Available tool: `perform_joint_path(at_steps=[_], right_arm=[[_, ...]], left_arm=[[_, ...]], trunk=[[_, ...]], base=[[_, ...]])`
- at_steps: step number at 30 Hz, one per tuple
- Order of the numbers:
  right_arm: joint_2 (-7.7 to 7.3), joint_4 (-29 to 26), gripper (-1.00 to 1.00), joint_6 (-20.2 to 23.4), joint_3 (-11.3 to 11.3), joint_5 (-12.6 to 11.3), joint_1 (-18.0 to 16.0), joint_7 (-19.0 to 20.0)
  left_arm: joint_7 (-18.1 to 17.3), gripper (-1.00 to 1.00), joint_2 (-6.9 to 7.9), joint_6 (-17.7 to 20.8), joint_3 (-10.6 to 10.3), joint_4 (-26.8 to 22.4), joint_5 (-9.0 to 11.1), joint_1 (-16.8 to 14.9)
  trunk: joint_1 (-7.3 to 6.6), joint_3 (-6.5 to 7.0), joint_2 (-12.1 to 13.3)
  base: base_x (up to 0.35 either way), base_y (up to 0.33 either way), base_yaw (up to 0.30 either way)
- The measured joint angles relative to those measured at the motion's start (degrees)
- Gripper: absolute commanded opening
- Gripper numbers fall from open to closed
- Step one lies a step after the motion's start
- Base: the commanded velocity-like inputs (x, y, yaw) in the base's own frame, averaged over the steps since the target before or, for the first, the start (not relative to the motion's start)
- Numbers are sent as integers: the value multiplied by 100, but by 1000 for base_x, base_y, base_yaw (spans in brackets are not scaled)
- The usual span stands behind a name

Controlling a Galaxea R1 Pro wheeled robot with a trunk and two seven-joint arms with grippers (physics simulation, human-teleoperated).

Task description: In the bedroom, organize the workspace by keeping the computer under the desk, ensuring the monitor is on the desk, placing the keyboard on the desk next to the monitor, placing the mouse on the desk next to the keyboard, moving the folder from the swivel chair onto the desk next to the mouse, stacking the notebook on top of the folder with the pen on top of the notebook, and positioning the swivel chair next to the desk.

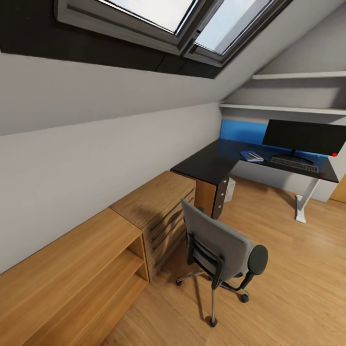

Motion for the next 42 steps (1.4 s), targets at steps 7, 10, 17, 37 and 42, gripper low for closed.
perform_joint_path(at_steps=[7, 10, 17, 37, 42], right_arm=[[0, 0, 100, -1, 6, -1, 0, 2], [0, 0, 100, -1, 5, -1, 1, 4], [-1, 4, 100, 0, 8, -1, 1, 10], [-1, 8, 100, -9, 9, 23, 1, 9], [-1, 8, 100, -8, 10, 23, 1, 9]], left_arm=[[0, 100, 0, 0, 0, -1, -1, -1], [0, 100, 0, 0, 0, 0, -1, -1], [0, 100, 0, -1, -1, 2, -1, -2], [0, 100, 0, 0, 0, 2, -2, -2], [0, 100, 0, 0, 0, 2, -2, -2]], trunk=[[0, -61, 0], [0, -83, 0], [0, -106, -1], [0, -109, -1], [0, -109, -1]], base=[[0, 0, -103], [0, 16, -190], [0, 156, -255], [0, 20, -292], [0, 0, -299]])
